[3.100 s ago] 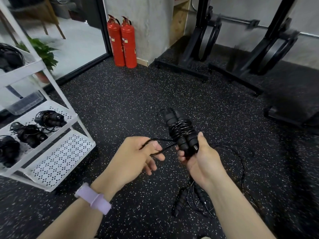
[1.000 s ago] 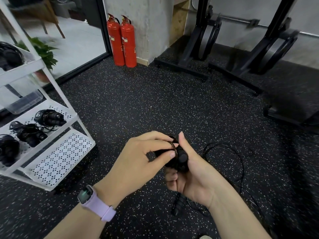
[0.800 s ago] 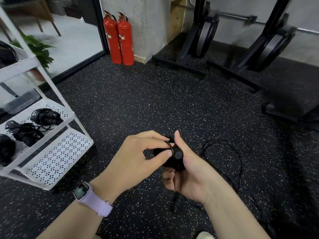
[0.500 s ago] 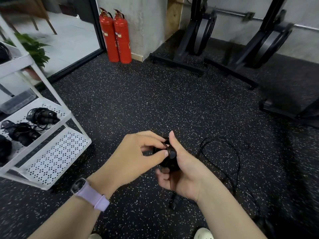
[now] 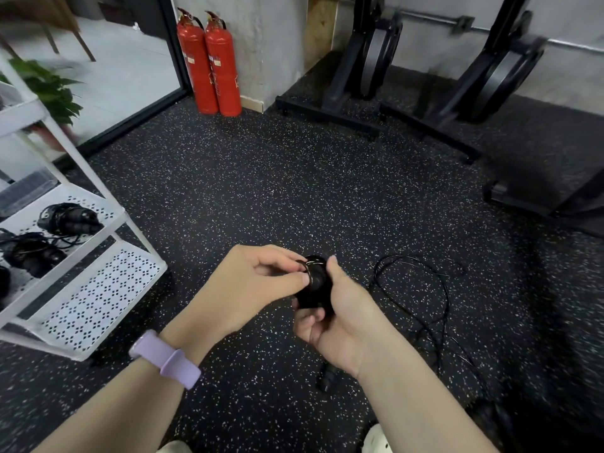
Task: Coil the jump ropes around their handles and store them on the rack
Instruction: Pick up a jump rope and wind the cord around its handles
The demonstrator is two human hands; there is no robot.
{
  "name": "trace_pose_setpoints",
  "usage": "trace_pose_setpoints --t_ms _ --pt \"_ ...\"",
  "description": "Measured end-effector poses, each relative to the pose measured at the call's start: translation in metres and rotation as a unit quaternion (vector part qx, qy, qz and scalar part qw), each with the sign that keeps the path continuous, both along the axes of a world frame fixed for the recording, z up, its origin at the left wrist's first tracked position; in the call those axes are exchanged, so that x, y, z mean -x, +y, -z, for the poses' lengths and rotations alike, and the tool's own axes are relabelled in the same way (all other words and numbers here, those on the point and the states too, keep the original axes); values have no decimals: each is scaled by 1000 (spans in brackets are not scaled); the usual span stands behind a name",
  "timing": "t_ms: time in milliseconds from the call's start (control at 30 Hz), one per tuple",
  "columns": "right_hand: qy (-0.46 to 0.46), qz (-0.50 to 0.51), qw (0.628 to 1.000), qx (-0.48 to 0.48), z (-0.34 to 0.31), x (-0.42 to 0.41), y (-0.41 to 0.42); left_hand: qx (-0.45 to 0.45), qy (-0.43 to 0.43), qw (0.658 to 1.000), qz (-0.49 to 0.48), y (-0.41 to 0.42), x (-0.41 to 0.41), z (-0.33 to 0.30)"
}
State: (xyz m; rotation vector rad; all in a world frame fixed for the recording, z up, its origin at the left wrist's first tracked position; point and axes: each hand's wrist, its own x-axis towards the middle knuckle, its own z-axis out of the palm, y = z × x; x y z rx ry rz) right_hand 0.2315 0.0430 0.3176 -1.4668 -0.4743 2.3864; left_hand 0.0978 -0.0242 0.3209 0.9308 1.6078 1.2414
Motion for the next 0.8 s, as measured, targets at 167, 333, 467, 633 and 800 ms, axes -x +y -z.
trace_pose_setpoints --t_ms 167,333,467,633,800 --pt "62 17 998 -5 -8 -2 2 -2 7 1000 -22 0 -2 -6" --pt "12 -7 999 -52 -9 4 -5 33 64 997 -31 -1 -3 1" --pt "11 -16 998 -59 -9 3 -5 41 50 996 -63 1 -3 0" --pt "18 -79 995 -65 -9 0 -6 54 -22 993 -98 3 -2 0" --pt "31 -96 992 -74 -9 -2 -5 51 -89 988 -112 0 5 -2"
